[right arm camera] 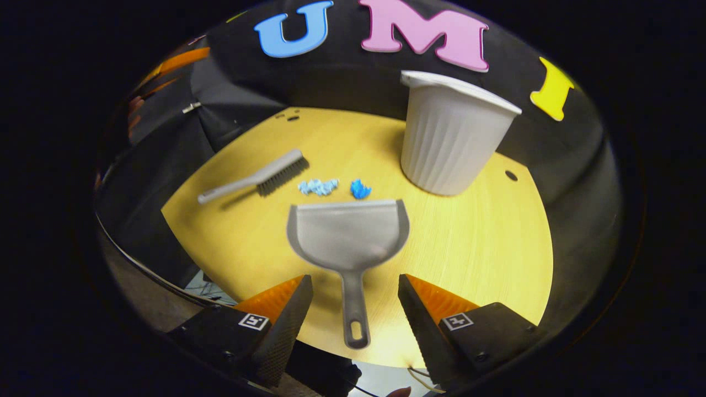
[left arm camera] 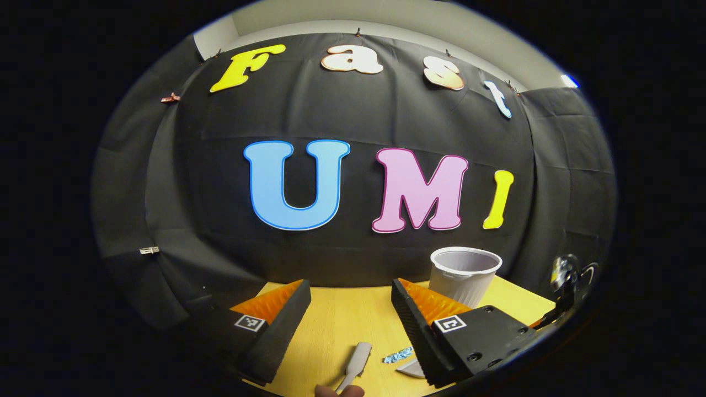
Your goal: Pick up the small broom and dustpan from the desktop, sweep the trash into the dustpan with the broom, and then empty the trash into the garbage bin.
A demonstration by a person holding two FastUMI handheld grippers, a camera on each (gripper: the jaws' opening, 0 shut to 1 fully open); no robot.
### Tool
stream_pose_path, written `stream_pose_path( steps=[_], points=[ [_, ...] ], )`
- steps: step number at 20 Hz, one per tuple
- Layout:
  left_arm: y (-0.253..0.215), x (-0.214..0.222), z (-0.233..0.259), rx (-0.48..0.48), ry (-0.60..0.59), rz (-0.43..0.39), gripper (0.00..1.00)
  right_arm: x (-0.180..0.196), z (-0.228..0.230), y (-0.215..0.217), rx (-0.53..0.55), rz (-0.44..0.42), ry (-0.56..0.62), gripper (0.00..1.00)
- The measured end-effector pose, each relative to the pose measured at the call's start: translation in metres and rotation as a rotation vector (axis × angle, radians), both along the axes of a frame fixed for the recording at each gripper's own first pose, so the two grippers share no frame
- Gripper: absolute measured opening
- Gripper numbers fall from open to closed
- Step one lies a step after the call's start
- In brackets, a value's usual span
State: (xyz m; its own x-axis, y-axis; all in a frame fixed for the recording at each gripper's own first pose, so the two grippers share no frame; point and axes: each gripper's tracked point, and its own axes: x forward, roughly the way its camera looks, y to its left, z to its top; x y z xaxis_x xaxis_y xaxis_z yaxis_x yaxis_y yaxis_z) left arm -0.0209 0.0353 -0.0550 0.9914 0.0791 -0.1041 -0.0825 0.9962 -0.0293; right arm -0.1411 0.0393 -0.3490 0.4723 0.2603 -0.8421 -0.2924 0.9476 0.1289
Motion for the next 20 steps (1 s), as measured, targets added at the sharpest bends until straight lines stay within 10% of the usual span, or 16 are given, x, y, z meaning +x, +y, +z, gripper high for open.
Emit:
stream_pose_path(
  steps=[12,20],
  points=[
    [0.026,-0.01,-0.013,0.004,0.035,0.039,0.95,0.008,-0.086,0.027,-0.051,0.007,0.229,0.98],
    [0.035,-0.01,-0.019,0.006,0.049,0.053,0.95,0.018,-0.097,0.036,-0.059,0.03,0.248,0.8]
  ],
)
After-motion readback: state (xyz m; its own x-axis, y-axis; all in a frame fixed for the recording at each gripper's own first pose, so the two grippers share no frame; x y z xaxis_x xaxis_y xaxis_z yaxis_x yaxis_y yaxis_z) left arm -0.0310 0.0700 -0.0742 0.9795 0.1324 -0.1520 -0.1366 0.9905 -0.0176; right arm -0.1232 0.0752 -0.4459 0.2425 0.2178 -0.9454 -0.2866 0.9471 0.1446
